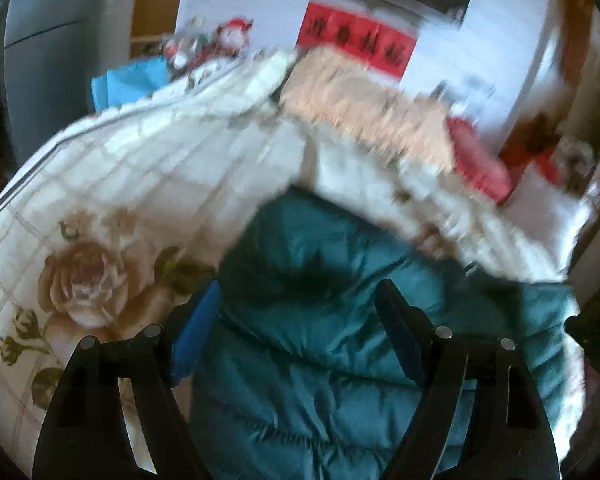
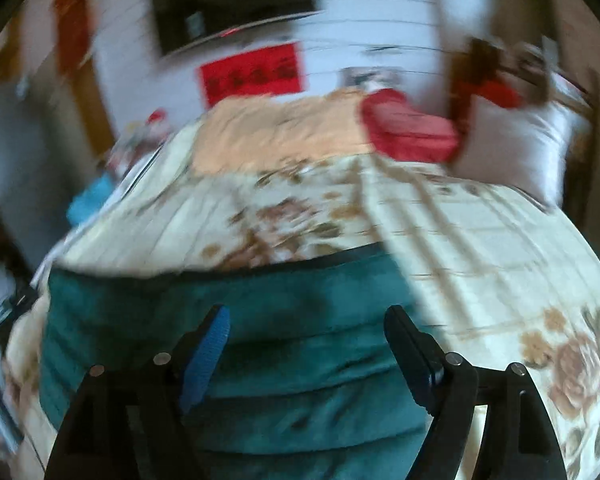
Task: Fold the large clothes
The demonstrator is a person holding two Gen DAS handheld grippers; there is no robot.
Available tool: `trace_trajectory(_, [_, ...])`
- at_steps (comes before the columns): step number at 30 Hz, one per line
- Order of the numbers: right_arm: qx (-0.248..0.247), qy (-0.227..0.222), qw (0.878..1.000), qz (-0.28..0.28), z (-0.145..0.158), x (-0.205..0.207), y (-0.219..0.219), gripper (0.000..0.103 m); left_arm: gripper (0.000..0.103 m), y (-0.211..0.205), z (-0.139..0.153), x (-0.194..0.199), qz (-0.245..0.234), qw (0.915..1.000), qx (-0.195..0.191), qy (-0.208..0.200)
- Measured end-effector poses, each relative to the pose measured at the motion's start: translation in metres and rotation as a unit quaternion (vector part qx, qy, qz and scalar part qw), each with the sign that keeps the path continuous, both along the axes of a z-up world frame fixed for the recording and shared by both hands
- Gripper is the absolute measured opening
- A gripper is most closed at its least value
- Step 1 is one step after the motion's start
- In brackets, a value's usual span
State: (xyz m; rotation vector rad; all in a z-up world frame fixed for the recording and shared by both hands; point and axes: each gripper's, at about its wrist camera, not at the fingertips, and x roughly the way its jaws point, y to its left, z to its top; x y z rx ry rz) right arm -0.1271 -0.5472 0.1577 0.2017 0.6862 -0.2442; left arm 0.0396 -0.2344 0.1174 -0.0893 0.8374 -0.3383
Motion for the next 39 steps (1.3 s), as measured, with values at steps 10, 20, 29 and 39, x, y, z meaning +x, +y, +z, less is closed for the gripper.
trace_trajectory(10, [-0.022,0.101,0.995,0.006,-0.078,0.092,0.017,0.074,0.092,-0.012,-0.058,0.042,0.032,0.9962,0.033,0.075])
trace_trajectory(20, [0.015,0.093,0.996,-0.003,-0.069,0.082,0.004,0.074,0.094,-0.025,-0.064,0.042,0.036,0.9960,0.067,0.046])
trace_trajectory(29, [-0.049,0.086,0.992,-0.076,-0.058,0.028,-0.044,0.074,0.095,-0.024,-0.064,0.042,0.039,0.9962,0.067,0.041])
trace_trajectory(39, [-0.017,0.113,0.987,-0.110,-0.077,0.027,-0.059,0.078,0.096,-0.024,-0.057,0.035,0.039,0.9965,0.068,0.027])
